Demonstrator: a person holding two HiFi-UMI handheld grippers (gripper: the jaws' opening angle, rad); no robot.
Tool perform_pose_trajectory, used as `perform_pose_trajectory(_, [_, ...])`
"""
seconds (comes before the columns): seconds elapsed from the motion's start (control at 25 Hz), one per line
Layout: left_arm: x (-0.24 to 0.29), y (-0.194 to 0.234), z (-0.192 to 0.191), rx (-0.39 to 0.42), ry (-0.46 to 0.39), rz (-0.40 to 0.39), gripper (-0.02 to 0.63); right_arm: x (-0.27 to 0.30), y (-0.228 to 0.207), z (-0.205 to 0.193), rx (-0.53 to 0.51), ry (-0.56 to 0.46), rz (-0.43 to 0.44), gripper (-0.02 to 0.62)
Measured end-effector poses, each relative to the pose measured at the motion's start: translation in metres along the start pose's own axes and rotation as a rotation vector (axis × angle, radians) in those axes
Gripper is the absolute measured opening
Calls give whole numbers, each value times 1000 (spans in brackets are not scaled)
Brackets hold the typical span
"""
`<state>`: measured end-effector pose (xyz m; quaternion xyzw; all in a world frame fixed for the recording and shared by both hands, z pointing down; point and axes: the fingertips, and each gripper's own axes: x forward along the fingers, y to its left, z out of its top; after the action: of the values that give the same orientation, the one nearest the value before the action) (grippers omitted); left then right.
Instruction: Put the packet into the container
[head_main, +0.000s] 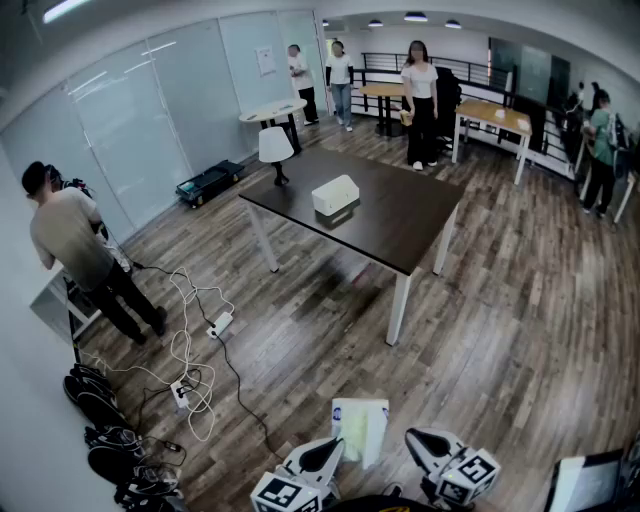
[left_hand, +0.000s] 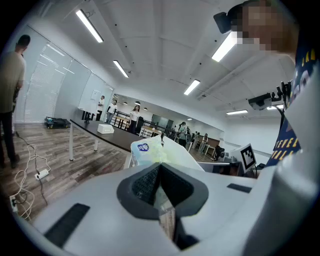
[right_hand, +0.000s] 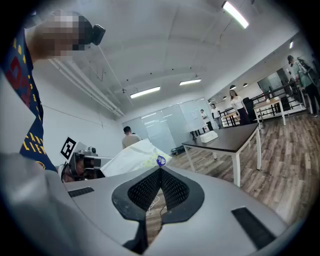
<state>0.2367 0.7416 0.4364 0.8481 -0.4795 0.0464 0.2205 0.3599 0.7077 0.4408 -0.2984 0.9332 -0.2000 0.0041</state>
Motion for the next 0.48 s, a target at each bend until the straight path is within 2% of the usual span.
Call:
perform_pose_trajectory(0.36, [-30,19,0,-9,-9,-6,2,15,26,-17,6,22,-19,8])
perform_pose_trajectory(0.48, [-41,27,2,-6,-13,-8,2,22,35,-16,19,-6,-20,8])
